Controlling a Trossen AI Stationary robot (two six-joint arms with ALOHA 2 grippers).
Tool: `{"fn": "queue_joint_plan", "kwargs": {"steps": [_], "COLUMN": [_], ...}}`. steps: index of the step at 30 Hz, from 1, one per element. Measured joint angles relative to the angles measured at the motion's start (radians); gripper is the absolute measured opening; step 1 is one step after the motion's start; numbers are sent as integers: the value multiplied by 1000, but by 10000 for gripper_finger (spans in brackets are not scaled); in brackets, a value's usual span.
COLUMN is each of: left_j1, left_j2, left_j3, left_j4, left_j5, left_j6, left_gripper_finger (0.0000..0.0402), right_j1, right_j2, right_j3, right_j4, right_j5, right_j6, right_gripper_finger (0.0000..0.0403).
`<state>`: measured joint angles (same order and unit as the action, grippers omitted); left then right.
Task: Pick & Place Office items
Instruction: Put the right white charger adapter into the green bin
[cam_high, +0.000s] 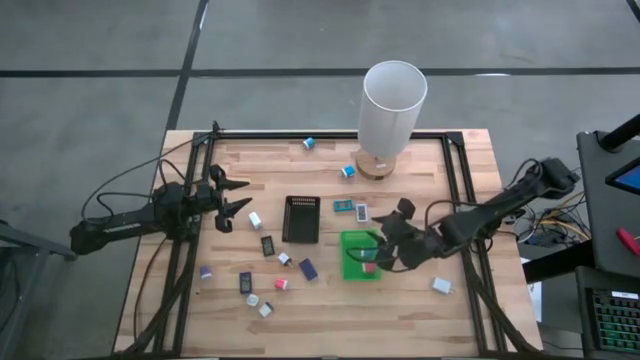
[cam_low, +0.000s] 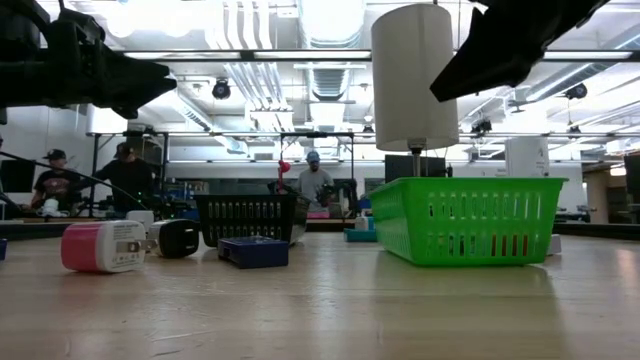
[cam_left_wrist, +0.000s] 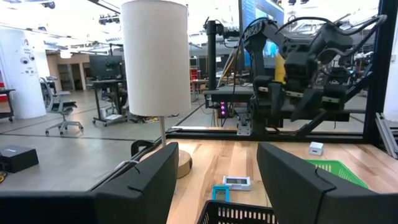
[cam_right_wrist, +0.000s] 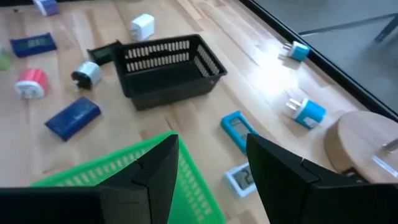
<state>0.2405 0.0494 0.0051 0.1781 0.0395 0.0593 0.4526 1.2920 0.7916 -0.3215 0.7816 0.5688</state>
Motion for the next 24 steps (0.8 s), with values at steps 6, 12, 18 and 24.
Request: {"fn": "queue_joint_plan", "kwargs": {"steps": [6,12,18,24], "left_j1": [0,0,0,0], "left_j2": [0,0,0,0], "left_j3": [0,0,0,0], "left_j4": [0,0,0,0], "left_j5": [0,0,0,0], "left_j6": [0,0,0,0], "left_gripper_finger": [225,225,225,225], "right_j1": [8,26,28,69], "right_j2": [-50,-75,-81,-81], "right_j3": [0,9,87,115], "right_j4": [-67,-209,-462,-652], "right_j5": [-27,-221,-405,-571], "right_j6": [30,169,491,804], "right_gripper_finger": [187,187,187,187]}}
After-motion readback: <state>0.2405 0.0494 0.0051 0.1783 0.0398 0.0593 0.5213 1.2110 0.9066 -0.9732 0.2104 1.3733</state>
